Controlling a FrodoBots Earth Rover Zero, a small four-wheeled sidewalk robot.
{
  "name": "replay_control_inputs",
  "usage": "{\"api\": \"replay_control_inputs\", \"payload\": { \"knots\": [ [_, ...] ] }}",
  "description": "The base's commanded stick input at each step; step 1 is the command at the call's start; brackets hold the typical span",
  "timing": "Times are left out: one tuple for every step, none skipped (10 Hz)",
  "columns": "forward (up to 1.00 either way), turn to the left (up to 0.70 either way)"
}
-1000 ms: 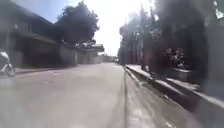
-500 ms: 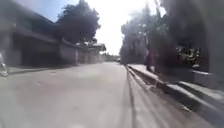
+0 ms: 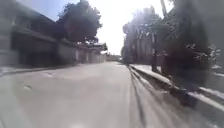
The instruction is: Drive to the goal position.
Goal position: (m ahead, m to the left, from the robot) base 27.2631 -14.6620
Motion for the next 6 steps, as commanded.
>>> {"api": "replay_control_inputs", "payload": {
  "knots": [
    [1.0,0.0],
    [1.0,0.0],
    [1.0,0.0],
    [1.0,0.0],
    [1.0,0.0],
    [1.0,0.0]
  ]
}}
